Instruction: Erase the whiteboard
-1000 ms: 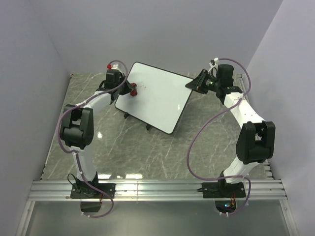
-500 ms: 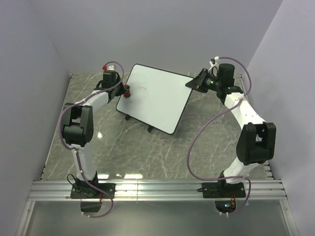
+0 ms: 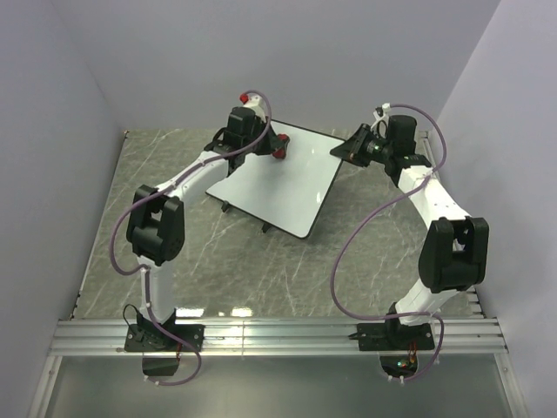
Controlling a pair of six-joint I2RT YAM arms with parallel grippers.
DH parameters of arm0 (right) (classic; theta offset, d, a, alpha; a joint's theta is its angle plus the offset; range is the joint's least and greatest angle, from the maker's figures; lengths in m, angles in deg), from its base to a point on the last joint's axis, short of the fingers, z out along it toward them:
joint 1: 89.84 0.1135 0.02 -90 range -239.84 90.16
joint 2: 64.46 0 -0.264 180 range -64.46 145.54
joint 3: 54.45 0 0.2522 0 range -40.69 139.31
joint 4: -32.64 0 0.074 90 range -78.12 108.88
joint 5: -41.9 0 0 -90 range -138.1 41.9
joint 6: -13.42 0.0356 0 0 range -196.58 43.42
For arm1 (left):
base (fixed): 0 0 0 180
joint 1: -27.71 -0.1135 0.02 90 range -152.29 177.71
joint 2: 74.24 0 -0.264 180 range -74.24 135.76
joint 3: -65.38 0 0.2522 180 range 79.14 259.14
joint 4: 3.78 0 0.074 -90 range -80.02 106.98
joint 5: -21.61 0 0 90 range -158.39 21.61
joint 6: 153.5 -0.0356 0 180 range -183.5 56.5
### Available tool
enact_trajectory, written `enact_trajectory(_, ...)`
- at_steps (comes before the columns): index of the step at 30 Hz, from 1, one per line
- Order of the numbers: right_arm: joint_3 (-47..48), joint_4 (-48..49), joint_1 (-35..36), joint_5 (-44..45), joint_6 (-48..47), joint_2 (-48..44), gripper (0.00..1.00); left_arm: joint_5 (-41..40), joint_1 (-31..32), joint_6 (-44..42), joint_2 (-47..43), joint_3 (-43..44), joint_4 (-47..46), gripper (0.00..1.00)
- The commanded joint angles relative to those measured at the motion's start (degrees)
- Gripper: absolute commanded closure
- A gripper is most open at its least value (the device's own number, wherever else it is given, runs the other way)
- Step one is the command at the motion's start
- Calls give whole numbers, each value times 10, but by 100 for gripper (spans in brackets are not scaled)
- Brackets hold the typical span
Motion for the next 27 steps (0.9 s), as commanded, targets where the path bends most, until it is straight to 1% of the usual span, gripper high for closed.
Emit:
enact_trajectory(1,-5,28,7,48,-51,-10,100,53,10,0,28,-15,61,100)
enact_trajectory(3,-5,25,7,48,-54,-11,100,45,-2,-5,34,-14,76,100)
enact_trajectory(8,-11,18,7,50,-64,-19,100,46,-82,1,52,-15,91,100)
enact_trajectory(9,-12,17,7,51,-65,-22,100,40,-103,0,56,-9,97,100)
enact_trajectory(13,-17,14,7,52,-70,-25,100,19,-136,-14,92,32,149,100)
enact_trajectory(16,-17,15,7,55,-71,-25,100,14,-143,-22,90,26,149,100)
enact_trajectory(23,-10,24,7,54,-66,-18,100,43,-139,-13,53,-44,120,100)
enact_trajectory(26,-6,22,7,54,-72,-11,100,29,-134,-16,16,-53,122,100)
enact_trajectory(27,-4,18,7,56,-80,-7,100,26,-134,-17,-8,-53,123,100)
